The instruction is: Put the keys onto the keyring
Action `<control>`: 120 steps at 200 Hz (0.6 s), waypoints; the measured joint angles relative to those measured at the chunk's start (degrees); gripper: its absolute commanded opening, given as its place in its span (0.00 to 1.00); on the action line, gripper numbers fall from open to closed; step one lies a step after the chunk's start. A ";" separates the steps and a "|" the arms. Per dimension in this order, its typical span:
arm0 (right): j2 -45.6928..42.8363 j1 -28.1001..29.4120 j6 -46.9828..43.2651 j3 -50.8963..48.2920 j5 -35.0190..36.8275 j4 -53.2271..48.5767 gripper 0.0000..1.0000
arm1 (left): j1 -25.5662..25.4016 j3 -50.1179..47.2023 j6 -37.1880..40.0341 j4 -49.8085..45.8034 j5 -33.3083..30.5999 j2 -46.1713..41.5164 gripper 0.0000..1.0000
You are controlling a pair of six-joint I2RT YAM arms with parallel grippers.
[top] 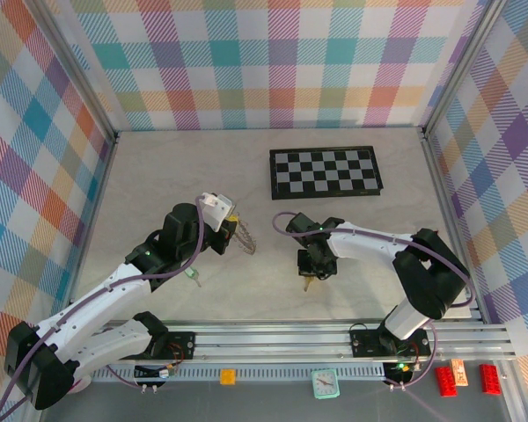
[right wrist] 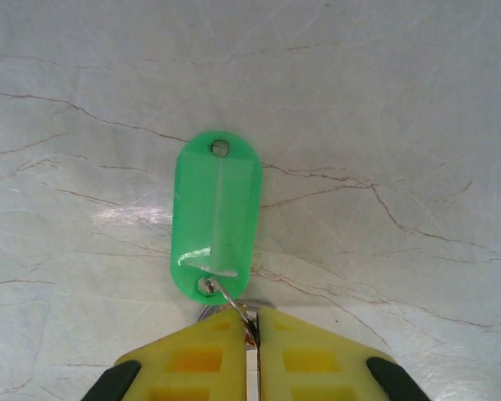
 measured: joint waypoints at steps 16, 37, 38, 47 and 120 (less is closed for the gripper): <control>-0.20 0.00 -0.37 0.35 -0.02 0.00 0.08 | 0.00 0.00 0.00 0.00 0.00 0.00 0.00; -0.35 0.00 -0.76 0.55 -0.02 0.07 0.11 | 0.00 0.00 -0.02 0.00 0.00 0.02 0.00; -0.35 0.00 -0.81 0.55 -0.02 0.04 0.11 | 0.00 0.00 0.00 -0.02 0.00 0.02 0.00; -0.35 0.00 -0.96 0.55 -0.11 0.07 0.14 | 0.00 0.00 0.00 0.00 0.00 0.04 0.00; 0.22 0.00 -1.88 0.83 -0.07 0.02 0.15 | 0.00 0.00 0.00 -0.02 0.00 0.04 0.00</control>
